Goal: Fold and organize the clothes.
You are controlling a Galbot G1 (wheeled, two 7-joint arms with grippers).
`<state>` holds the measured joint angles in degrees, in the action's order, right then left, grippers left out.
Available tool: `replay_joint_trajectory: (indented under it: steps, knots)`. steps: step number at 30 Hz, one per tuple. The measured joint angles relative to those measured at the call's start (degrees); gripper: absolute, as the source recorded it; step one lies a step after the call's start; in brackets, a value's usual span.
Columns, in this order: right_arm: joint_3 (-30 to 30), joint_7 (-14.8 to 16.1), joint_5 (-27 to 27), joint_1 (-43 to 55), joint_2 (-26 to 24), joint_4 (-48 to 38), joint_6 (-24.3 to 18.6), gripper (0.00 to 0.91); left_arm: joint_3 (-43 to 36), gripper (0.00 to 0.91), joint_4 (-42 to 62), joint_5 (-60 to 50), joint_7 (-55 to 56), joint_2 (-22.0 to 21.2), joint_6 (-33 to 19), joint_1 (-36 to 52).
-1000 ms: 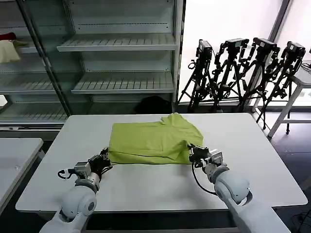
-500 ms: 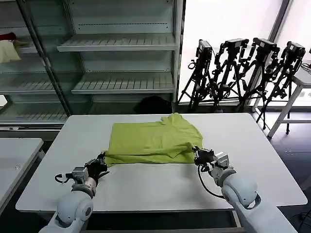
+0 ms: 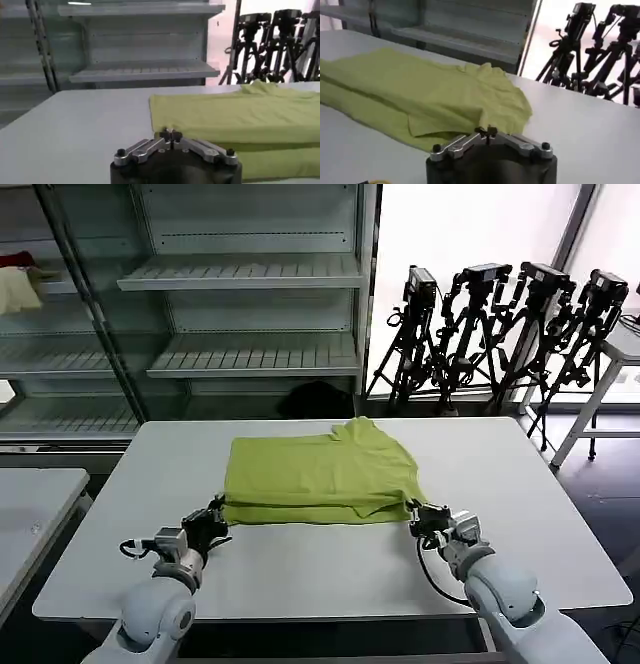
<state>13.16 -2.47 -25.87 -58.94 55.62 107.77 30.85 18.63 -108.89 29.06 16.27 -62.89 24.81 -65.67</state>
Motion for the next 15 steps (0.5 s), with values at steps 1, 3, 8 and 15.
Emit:
replay_joint_trajectory:
  steps: [1, 3, 8, 15]
  knots:
    - [0.0, -0.14, 0.0, 0.07, 0.09, -0.12, -0.08, 0.0, -0.16, 0.02, 0.17, -0.08, -0.05, -0.06, -0.04, 0.18]
    - [0.0, -0.58, -0.01, 0.35, 0.42, -0.5, -0.23, 0.01, -0.41, 0.04, 0.6, -0.24, -0.13, -0.09, -0.17, 0.6]
    - [-0.25, -1.51, 0.31, 1.43, 1.28, -1.39, -0.48, 0.907, -0.66, 0.161, 1.36, -0.39, -0.32, 0.07, -0.34, 1.53]
    - [-0.91, -2.48, 1.78, 3.56, 2.3, -2.9, -1.74, 0.907, -0.84, 0.373, 1.51, -0.8, -0.48, 0.14, -0.38, 1.7]
